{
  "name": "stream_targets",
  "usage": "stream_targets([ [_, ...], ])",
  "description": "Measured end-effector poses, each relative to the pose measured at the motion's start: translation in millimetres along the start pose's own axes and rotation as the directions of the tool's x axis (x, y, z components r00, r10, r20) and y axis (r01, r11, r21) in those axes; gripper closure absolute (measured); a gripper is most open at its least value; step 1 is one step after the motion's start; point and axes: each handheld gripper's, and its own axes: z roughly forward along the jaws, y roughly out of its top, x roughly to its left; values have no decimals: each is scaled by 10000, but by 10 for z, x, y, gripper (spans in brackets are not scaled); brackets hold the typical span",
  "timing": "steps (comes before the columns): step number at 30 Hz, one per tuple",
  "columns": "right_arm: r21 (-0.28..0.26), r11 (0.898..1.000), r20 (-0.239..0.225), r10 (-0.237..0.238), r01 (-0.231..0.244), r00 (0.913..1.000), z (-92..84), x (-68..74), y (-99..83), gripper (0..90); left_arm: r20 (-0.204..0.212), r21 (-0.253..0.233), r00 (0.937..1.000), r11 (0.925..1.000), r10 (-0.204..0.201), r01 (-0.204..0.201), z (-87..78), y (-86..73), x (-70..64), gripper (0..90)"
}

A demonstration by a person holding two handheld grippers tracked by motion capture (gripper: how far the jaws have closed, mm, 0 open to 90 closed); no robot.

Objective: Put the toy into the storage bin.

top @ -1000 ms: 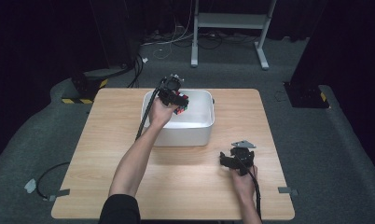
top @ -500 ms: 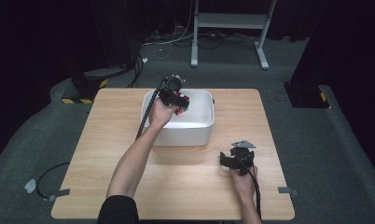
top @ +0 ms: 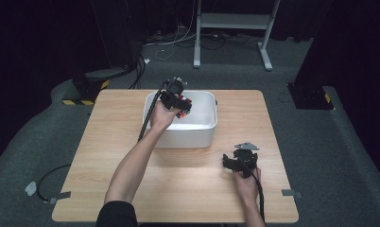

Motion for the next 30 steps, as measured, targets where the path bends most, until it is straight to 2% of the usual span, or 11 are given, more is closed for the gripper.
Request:
stream_targets([
  [7,9,10000,6,-32,32,10000,-1,-2,-1,176,188,-120,9997,9998,-175,178,-29,-25,-2,330],
  [13,10,10000,3,-33,33,10000,-1,-2,-1,175,233,-182,9997,9998,24,-20,-81,-24,-42,330],
  [30,10,10000,8,-37,37,10000,-1,-1,-1,176,389,-402,9992,9992,-42,58,-192,-107,-60,330],
])
